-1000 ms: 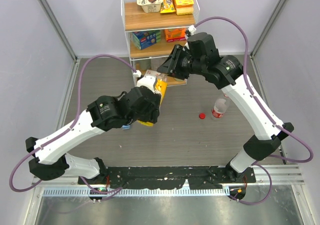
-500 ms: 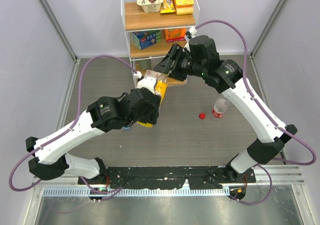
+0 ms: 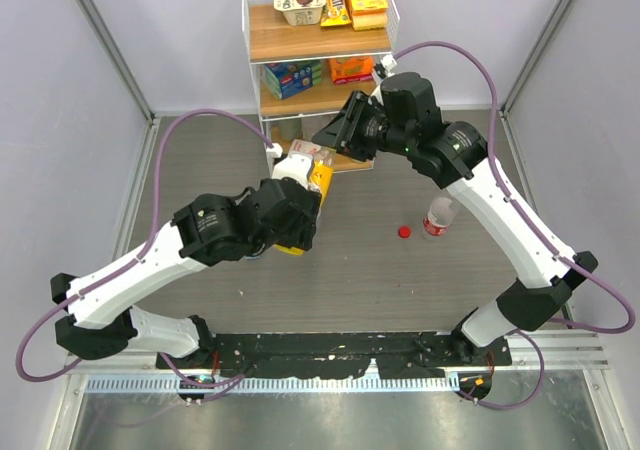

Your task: Unscrew the bottle caps

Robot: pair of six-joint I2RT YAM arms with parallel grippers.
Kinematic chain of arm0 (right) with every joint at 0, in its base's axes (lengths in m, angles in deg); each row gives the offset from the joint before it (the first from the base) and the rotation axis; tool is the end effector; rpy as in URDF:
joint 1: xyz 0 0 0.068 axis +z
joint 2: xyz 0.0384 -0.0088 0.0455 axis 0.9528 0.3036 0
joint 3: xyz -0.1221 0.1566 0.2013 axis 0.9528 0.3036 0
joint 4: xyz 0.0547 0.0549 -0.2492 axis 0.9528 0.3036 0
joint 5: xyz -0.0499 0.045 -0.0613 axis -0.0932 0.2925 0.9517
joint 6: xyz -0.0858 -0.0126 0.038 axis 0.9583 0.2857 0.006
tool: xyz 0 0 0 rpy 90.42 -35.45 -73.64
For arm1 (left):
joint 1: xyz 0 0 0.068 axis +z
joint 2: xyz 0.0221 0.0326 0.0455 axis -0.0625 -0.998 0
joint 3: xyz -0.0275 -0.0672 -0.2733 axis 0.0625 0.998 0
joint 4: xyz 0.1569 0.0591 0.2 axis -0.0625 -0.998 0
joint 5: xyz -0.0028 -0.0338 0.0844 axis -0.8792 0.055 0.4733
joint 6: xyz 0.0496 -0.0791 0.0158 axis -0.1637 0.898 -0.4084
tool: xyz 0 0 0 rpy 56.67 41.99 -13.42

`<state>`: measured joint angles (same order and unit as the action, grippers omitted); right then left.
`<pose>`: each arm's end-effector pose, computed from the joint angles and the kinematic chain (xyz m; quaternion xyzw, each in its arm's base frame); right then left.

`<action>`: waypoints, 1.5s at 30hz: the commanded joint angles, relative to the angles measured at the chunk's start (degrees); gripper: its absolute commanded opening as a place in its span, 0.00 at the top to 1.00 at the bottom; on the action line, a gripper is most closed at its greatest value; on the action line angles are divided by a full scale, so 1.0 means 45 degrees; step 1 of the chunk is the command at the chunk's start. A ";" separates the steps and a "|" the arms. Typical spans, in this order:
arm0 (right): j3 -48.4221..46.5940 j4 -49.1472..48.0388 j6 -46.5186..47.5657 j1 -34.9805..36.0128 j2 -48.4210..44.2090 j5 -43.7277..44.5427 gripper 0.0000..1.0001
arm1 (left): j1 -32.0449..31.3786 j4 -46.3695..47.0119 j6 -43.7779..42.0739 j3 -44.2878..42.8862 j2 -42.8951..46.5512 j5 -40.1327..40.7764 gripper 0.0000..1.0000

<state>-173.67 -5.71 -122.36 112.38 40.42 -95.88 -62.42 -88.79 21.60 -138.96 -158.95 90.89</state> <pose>0.2695 0.2403 0.4698 0.0382 0.8329 0.4247 0.3527 0.1420 -0.2185 0.4034 0.1346 0.8963 -0.1369 0.3997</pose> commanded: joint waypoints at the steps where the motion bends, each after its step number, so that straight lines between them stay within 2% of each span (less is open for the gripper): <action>1: -0.0048 -0.0722 -0.0116 0.0103 -0.0626 -0.0201 0.99 | -0.0197 0.0145 0.0047 -0.0565 0.0052 0.0344 1.00; 6: 0.0438 -0.1403 0.0685 0.0064 -0.1056 -0.0668 0.99 | -0.0197 0.0281 -0.0109 -0.0527 0.0188 0.0169 1.00; 8: 0.0985 -0.2398 0.0764 -0.0052 -0.1504 -0.1291 0.99 | -0.0197 0.0534 -0.0149 -0.0313 0.0422 -0.0026 1.00; 14: 0.3854 -0.6303 -0.0017 -0.0892 -0.3261 -0.3438 0.99 | -0.0197 0.2212 -0.0344 0.1091 0.1496 -0.1353 1.00; 21: 0.4717 -0.9798 -0.0075 -0.1147 -0.3888 -0.6114 0.99 | -0.0217 0.4673 -0.0559 0.2675 0.2805 -0.3364 1.00; 28: 0.5928 -1.5497 -0.2746 -0.1244 -0.3948 -0.8539 0.99 | -0.0217 0.6042 -0.0832 0.3145 0.3373 -0.4987 1.00; 31: 0.5755 -1.5859 -0.3162 -0.1225 -0.3694 -0.9048 0.99 | -0.0197 0.6199 -0.0833 0.3204 0.3315 -0.5300 1.00; 36: 0.5265 -1.3561 -0.1857 -0.1283 -0.3810 -0.8193 0.99 | -0.0217 0.6141 -0.0754 0.3224 0.3197 -0.5360 1.00; 38: 0.5051 -1.2487 -0.1367 -0.1342 -0.3908 -0.7550 0.84 | -0.0217 0.6083 -0.0735 0.3224 0.3236 -0.5146 1.00; 40: 0.4914 -1.1878 -0.1131 -0.1420 -0.4005 -0.6963 0.65 | -0.0197 0.5927 -0.0676 0.3243 0.3313 -0.4737 1.00; 41: 0.4817 -1.1603 -0.1034 -0.1459 -0.4064 -0.6766 0.51 | -0.0217 0.5771 -0.0618 0.3224 0.3353 -0.4483 1.00; 43: 0.4622 -1.1056 -0.0858 -0.1537 -0.4084 -0.6258 0.34 | -0.0217 0.5595 -0.0559 0.3262 0.3431 -0.4150 1.00; 45: 0.4136 -0.9982 -0.0469 -0.1537 -0.3987 -0.5496 0.24 | -0.0217 0.5439 -0.0481 0.3282 0.3490 -0.3838 1.00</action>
<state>-149.56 -56.99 -126.86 105.80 24.48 -127.31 -63.11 -62.10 19.67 -124.86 -143.41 71.00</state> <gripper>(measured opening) 0.665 0.613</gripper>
